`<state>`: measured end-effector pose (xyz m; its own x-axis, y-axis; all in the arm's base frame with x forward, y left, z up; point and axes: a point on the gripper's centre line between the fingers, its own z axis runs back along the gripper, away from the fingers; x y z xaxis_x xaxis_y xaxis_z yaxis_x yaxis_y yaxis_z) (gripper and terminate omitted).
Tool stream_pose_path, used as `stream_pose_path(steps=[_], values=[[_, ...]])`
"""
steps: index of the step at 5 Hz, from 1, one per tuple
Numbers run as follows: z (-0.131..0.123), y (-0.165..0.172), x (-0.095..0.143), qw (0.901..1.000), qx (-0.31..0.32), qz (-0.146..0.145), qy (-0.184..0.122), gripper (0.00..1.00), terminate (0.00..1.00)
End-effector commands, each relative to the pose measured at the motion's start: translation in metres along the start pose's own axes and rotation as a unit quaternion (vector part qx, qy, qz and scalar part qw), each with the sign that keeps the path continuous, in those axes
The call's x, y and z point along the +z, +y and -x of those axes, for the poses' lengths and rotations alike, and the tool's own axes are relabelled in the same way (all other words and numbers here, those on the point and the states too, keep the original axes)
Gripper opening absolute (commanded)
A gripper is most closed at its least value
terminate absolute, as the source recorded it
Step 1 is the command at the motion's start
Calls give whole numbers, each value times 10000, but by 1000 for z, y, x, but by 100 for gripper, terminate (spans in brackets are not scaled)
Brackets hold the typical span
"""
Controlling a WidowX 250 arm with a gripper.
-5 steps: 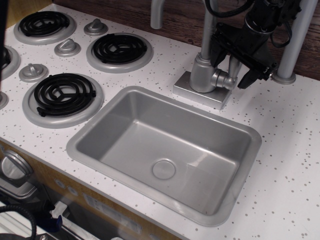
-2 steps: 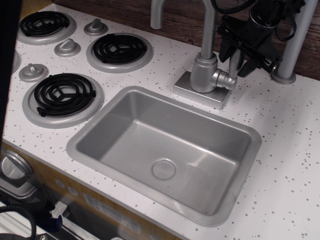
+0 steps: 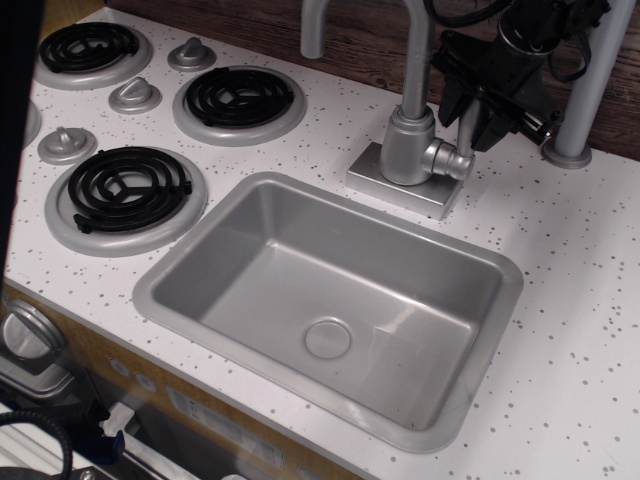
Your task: Lever vertical to front
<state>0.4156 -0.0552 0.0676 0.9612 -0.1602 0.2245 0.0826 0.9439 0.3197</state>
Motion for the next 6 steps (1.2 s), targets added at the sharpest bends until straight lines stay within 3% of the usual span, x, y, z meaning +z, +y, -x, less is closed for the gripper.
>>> stream_pose_path(steps=[1,2,4,5,6], values=[[17,-1,10,9988,252,200,364,0,0],[27,-3,-2,9967,449,411,532,0,0],[37,-3,-24,9933,602,789,591,0,0],[38,-4,-23,9930,683,801,536,100,0],[43,-5,-18,9935,735,717,502,100,0]])
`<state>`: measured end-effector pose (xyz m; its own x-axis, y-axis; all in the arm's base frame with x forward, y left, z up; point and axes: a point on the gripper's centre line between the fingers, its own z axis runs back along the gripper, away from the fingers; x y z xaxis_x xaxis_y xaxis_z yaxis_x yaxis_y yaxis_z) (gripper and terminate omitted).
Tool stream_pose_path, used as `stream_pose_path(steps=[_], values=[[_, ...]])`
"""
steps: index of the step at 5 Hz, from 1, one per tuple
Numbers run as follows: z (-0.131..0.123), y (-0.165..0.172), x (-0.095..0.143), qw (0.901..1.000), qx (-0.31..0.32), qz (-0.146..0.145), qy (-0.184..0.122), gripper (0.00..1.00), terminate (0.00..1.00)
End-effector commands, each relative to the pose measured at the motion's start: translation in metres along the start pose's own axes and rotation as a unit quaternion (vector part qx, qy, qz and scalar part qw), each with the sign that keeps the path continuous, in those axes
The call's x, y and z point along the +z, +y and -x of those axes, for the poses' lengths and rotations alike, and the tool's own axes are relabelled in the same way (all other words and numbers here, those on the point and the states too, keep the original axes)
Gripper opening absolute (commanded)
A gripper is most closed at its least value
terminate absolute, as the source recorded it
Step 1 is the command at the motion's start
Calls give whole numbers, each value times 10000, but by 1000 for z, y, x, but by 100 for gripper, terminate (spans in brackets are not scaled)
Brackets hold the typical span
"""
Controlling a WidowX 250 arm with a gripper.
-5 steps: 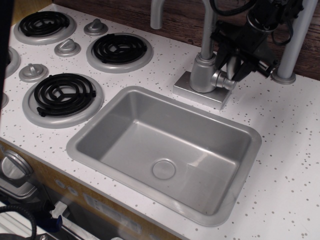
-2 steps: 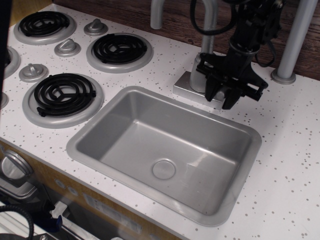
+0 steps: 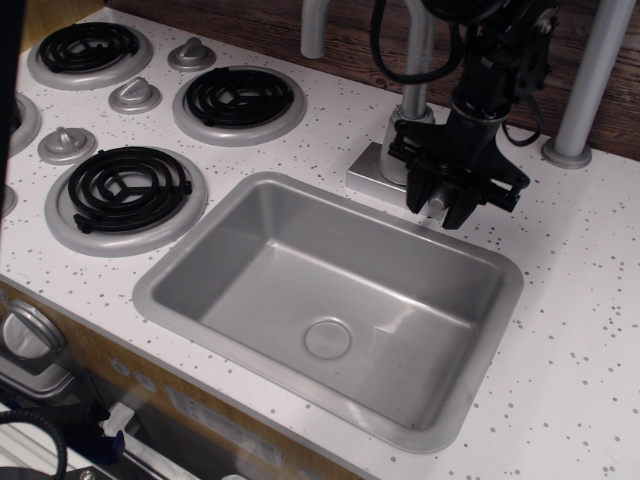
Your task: Lever vertical to front
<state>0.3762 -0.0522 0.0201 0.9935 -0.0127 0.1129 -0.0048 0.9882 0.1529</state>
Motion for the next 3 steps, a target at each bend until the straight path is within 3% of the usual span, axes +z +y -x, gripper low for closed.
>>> stream_pose_path(steps=[1,2,3], values=[[5,7,32,9990,262,-293,-209,100,0],[11,9,46,9980,340,-506,-195,100,0],[18,11,58,9971,392,-635,-173,100,100]])
